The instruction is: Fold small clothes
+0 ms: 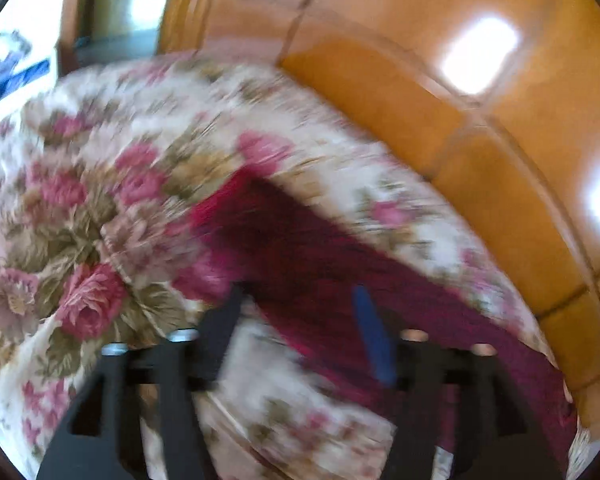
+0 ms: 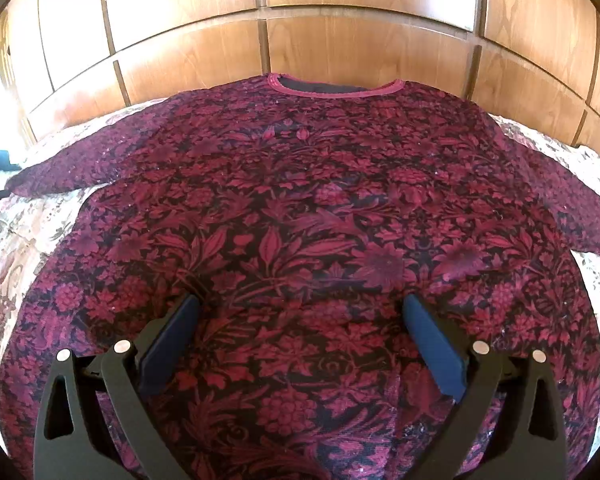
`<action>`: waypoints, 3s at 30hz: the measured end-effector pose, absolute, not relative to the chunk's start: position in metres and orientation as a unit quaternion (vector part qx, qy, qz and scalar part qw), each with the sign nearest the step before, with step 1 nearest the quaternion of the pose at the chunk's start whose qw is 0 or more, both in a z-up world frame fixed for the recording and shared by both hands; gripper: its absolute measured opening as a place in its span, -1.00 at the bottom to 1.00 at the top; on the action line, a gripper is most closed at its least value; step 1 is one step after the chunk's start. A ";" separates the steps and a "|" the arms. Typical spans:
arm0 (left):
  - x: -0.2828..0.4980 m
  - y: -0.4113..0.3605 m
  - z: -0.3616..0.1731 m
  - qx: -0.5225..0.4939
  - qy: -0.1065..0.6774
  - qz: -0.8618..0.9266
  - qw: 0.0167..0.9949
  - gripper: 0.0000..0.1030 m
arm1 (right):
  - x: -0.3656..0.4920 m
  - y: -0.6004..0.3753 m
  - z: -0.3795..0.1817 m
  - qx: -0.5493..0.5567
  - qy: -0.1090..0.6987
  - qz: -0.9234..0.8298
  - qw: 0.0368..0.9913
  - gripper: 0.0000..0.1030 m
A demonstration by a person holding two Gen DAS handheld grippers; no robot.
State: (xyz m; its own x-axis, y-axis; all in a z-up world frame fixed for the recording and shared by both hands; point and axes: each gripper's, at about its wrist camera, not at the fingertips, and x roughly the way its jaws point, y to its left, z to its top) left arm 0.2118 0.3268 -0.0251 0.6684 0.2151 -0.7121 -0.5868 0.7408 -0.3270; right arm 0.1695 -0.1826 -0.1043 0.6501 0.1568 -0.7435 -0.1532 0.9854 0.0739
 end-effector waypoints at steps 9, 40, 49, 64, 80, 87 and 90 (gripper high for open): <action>0.197 0.144 0.002 -0.159 0.344 -0.017 0.925 0.48 | 0.161 -0.315 -0.067 0.224 0.379 0.052 0.897 0.87; 0.188 -0.017 -0.081 -0.042 0.432 -0.125 0.892 0.75 | 0.201 -0.656 -0.127 0.294 0.373 -0.333 0.815 -0.85; 0.189 -0.013 -0.080 -0.057 0.431 -0.140 0.889 0.91 | 0.205 -0.618 -0.064 0.239 0.344 -0.293 0.859 -0.84; 0.190 -0.017 -0.080 -0.053 0.433 -0.142 0.889 0.91 | 0.274 -0.416 -0.019 0.105 0.358 -0.054 0.926 -1.00; 0.188 -0.013 -0.082 -0.056 0.429 -0.145 0.890 0.92 | 0.185 -0.563 -0.097 0.360 0.367 -0.194 0.836 0.13; 0.190 -0.022 -0.083 -0.042 0.432 -0.137 0.891 0.92 | 0.190 -0.628 -0.112 0.403 0.349 -0.250 0.808 0.01; 0.191 -0.026 -0.083 -0.038 0.432 -0.134 0.891 0.92 | 0.208 -0.638 -0.110 0.373 0.361 -0.272 0.810 -0.14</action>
